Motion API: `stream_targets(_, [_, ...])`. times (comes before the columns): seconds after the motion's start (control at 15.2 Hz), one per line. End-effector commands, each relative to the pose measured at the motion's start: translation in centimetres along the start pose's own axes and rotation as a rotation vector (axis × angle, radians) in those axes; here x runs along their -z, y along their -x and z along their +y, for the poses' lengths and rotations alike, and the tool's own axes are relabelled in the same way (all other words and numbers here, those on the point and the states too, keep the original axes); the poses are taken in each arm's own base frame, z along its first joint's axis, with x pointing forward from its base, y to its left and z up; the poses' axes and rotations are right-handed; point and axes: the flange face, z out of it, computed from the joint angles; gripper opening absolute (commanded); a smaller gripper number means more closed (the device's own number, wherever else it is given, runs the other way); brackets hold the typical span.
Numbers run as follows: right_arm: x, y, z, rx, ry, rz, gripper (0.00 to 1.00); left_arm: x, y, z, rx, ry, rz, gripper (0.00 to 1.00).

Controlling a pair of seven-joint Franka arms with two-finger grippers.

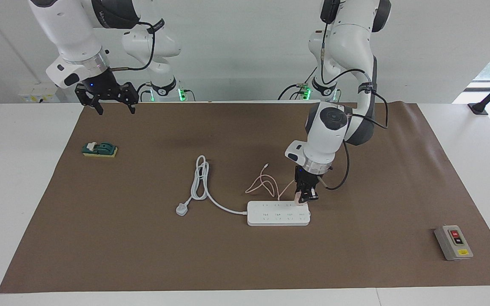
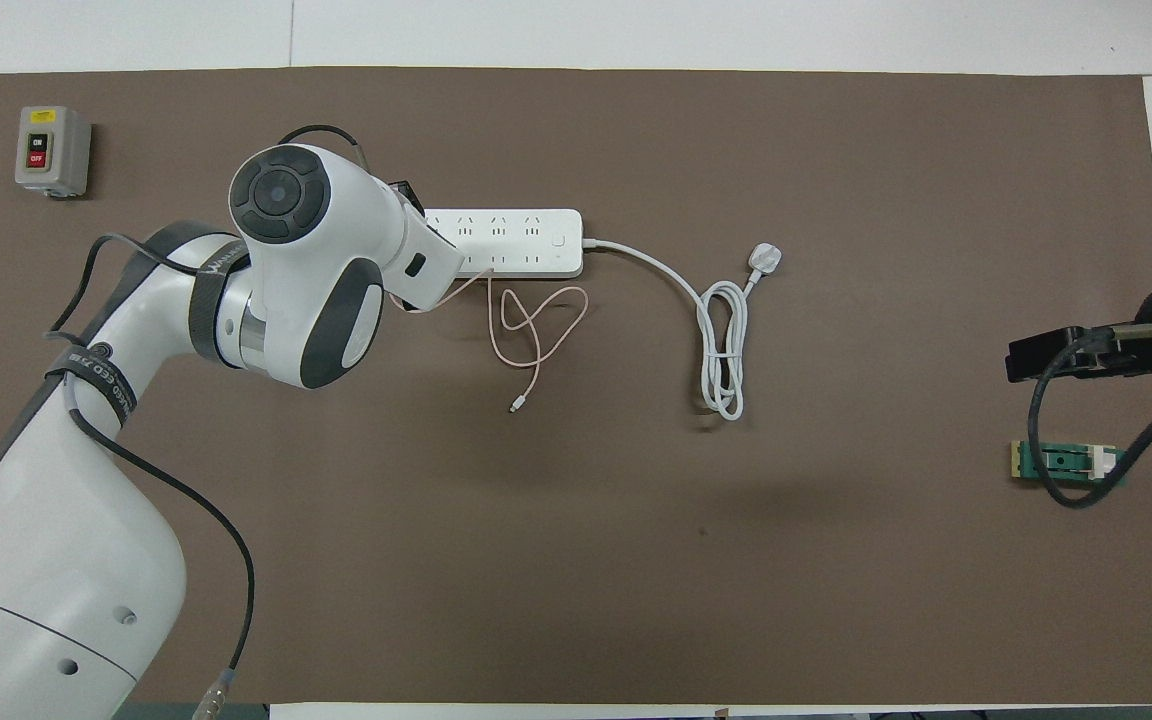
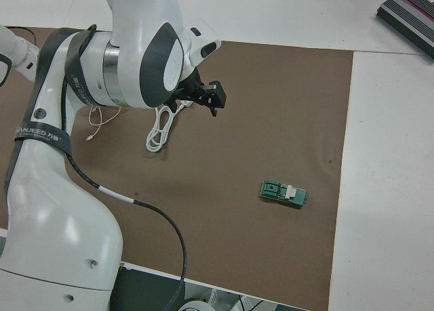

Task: Plug charger into power strip

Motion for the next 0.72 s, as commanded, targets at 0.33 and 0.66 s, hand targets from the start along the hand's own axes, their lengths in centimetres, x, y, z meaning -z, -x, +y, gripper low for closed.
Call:
stream_targets(0.33, [0.2, 0.0, 0.2, 0.015, 0.019, -0.012, 1.0, -1.1, 1.6, 0.3, -0.029, 0.012, -0.031, 0.0])
stream_targets(0.66, [0.2, 0.0, 0.2, 0.015, 0.019, -0.012, 1.0, -0.7, -0.6, 1.0, -0.089, 0.006, -0.059, 0.0])
